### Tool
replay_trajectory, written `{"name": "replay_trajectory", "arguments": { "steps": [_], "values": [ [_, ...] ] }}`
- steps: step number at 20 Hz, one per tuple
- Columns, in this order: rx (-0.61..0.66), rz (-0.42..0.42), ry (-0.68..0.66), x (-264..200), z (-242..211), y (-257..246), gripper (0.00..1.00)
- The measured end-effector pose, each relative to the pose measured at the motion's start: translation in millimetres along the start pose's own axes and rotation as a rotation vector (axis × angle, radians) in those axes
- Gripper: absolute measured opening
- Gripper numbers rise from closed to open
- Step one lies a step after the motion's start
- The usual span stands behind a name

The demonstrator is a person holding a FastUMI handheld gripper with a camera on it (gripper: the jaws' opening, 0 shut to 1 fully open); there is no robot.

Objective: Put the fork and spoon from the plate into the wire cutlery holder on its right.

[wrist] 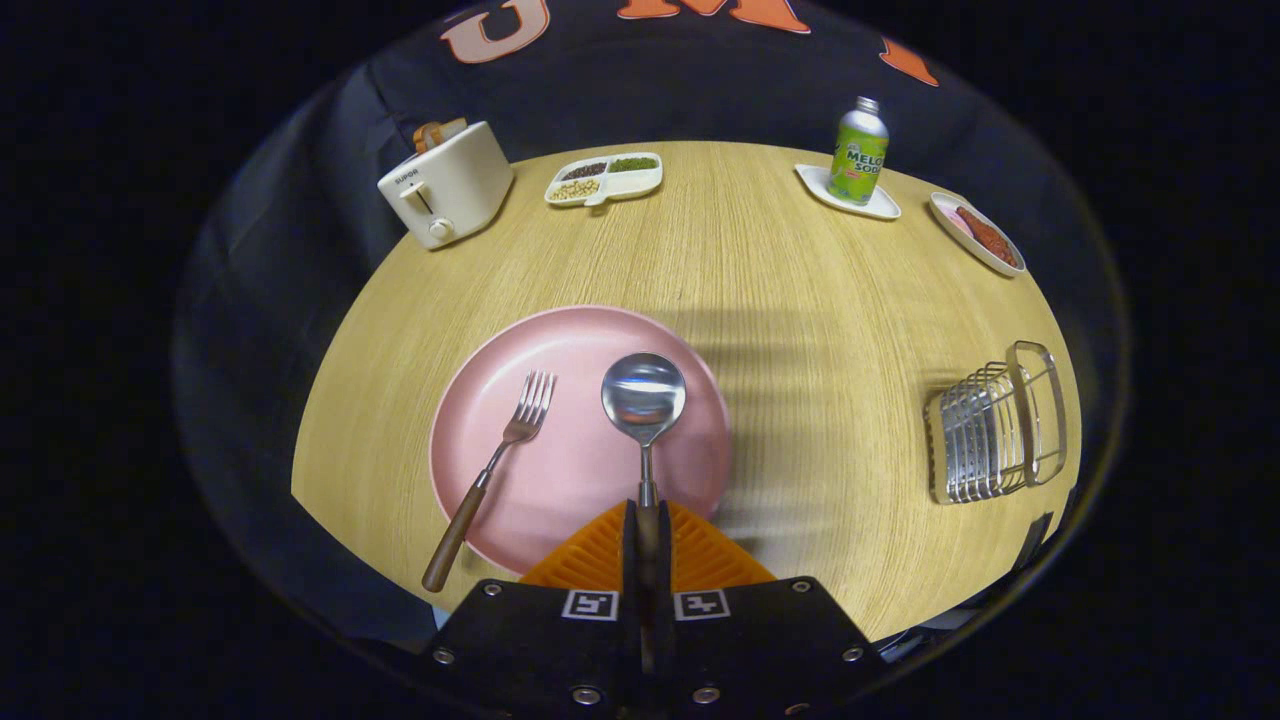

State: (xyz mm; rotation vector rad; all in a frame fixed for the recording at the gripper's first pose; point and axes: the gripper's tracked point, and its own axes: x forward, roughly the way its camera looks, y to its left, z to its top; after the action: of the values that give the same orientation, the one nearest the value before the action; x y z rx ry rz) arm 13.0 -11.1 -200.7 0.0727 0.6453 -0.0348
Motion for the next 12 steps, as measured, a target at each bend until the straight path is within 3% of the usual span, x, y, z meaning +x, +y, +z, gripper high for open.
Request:
{"name": "replay_trajectory", "arguments": {
  "steps": [8,12],
  "values": [
    [0.050,-0.093,-0.101,-76.5,26.4,-102.9,0.06],
    [0.044,-0.155,-0.078,-104.0,28.1,-160.5,0.06]
  ]
}}
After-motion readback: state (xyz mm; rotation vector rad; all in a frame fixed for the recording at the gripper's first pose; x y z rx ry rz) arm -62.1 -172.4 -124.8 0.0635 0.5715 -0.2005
